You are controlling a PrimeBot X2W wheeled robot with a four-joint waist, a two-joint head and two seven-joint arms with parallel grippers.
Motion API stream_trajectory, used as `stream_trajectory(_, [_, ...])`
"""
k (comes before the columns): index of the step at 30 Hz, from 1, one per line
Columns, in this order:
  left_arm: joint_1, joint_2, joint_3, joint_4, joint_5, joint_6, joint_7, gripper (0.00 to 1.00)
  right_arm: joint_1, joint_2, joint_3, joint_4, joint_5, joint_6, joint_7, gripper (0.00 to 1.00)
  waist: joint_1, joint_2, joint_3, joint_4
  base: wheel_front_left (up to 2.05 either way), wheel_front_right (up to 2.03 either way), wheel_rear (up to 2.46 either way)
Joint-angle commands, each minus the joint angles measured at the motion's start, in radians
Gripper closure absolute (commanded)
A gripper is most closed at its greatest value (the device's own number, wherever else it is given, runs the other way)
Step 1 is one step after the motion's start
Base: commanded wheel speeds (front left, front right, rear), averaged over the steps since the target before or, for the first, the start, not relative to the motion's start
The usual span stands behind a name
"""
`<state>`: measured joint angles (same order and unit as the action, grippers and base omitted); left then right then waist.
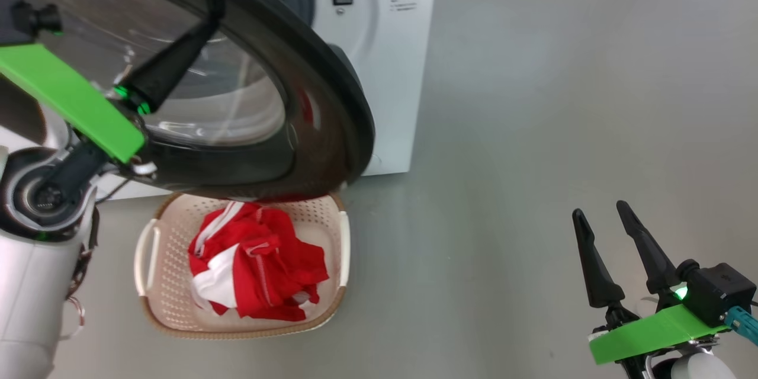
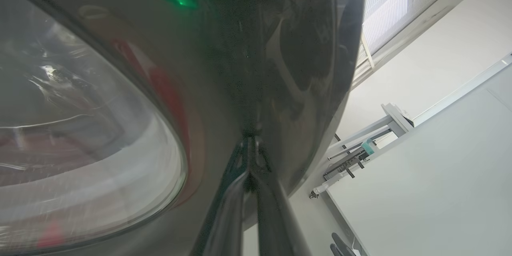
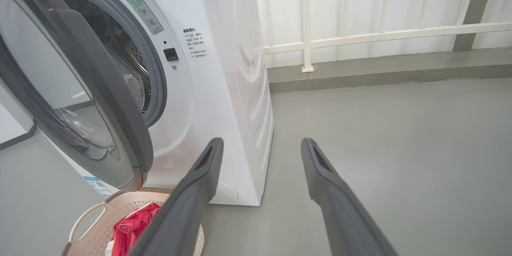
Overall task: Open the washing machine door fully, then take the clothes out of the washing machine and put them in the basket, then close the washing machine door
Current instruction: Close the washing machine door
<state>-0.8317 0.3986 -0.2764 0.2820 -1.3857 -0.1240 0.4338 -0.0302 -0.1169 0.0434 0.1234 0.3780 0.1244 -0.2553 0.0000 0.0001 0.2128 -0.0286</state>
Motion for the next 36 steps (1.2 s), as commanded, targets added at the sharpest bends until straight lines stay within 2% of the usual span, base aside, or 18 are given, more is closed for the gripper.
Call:
stream_trajectory(1, [-0.056,0.059,0.027,-0.004,0.017,-0.007,-0.035,1.0,-0.032,-0.002,0.021,-0.027,0.0,0.006,-0.006,0.0,0.0,-0.0001,0.025,-0.034,0.0,0.0,0.0])
stream_trajectory(5, [-0.093,0.079,-0.004,0.044,0.03,-0.007,-0.126,1.0,-0.042,0.003,0.022,-0.026,0.001,0.006,-0.006,0.0,0.0,-0.0001,0.033,-0.058,0.0,0.0,0.0])
stream_trajectory(17, [-0.139,0.111,-0.099,0.122,0.012,-0.007,-0.248,1.0,-0.047,0.01,0.015,-0.026,-0.001,0.006,-0.006,0.0,0.0,-0.0001,0.034,-0.069,0.0,0.0,0.0])
stream_trajectory(29, [-0.024,0.163,-0.184,0.066,-0.053,-0.007,-0.329,1.0,-0.026,-0.001,0.021,-0.018,-0.004,0.006,-0.006,0.0,0.0,-0.0001,-0.014,-0.032,0.0,0.0,0.0])
stream_trajectory(33, [0.061,0.175,-0.208,0.034,-0.07,-0.007,-0.388,0.73,-0.014,-0.008,0.025,-0.017,-0.004,0.006,-0.006,0.0,0.0,-0.0001,-0.038,-0.017,0.0,0.0,0.0])
stream_trajectory(35, [0.106,0.178,-0.217,0.026,-0.081,-0.007,-0.418,0.56,-0.006,-0.014,0.026,-0.017,-0.004,0.006,-0.006,0.0,0.0,-0.0001,-0.051,-0.008,0.0,0.0,0.0])
stream_trajectory(36, [0.127,0.18,-0.222,0.021,-0.086,-0.007,-0.431,0.39,-0.002,-0.016,0.026,-0.017,-0.004,0.006,-0.006,0.0,0.0,-0.0001,-0.056,-0.003,0.0,0.0,0.0])
